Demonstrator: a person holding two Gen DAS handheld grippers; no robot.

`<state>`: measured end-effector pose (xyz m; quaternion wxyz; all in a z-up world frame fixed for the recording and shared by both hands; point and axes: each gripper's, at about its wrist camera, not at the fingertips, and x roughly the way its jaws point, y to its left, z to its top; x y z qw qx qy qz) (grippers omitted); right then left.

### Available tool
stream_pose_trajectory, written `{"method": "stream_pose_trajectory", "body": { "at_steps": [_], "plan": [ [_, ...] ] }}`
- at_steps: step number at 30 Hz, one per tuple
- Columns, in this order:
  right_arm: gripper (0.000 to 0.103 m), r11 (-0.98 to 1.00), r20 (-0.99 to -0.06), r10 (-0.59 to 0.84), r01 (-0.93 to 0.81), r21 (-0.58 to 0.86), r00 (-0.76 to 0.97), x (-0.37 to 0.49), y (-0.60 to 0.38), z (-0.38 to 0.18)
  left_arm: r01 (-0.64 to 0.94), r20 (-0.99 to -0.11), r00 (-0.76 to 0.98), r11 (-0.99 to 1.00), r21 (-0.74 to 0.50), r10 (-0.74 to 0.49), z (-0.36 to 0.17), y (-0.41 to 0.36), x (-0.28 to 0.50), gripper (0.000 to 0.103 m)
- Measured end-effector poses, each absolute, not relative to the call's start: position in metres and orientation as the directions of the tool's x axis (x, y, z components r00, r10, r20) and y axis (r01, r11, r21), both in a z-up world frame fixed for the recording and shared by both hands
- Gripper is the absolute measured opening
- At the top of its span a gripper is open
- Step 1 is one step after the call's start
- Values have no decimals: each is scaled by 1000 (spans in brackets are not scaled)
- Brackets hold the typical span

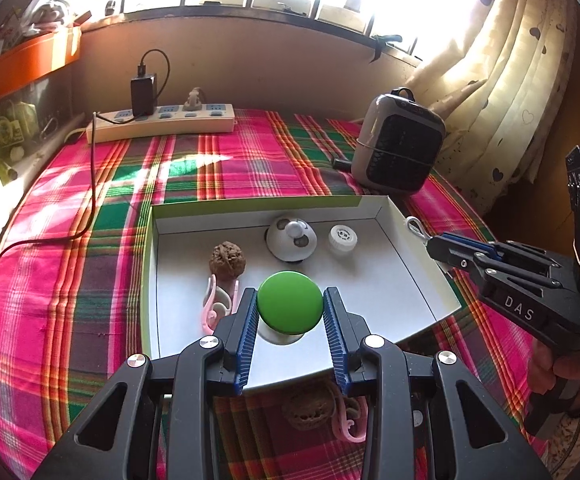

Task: Organize objects
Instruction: 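Carry the green-capped toy with the left gripper while the right gripper carries the cable over the box, then lower and release the green-capped toy with the left gripper while the right gripper releases the cable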

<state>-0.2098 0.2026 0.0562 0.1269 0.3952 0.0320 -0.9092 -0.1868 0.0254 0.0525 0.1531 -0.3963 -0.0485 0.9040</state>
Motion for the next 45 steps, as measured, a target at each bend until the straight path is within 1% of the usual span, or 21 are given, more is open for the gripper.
{"method": "stream_pose_trajectory", "body": {
  "at_steps": [21,32,45],
  "plan": [
    [12,-976,-781,-140,220,4,-609,-270,183,30,-230,-739,-597,-949,-215,312,26,30,-230,31],
    [13,-974,-799,-133,227,-4,-586,-280,178,19,-221,-745,-594,-952,-210,302,22,28,-237,31],
    [13,-974,-796,-139,225,3,-589,-280,175,16,-221,-746,-593,-952,-211,303,23,28,-238,31]
  ]
}}
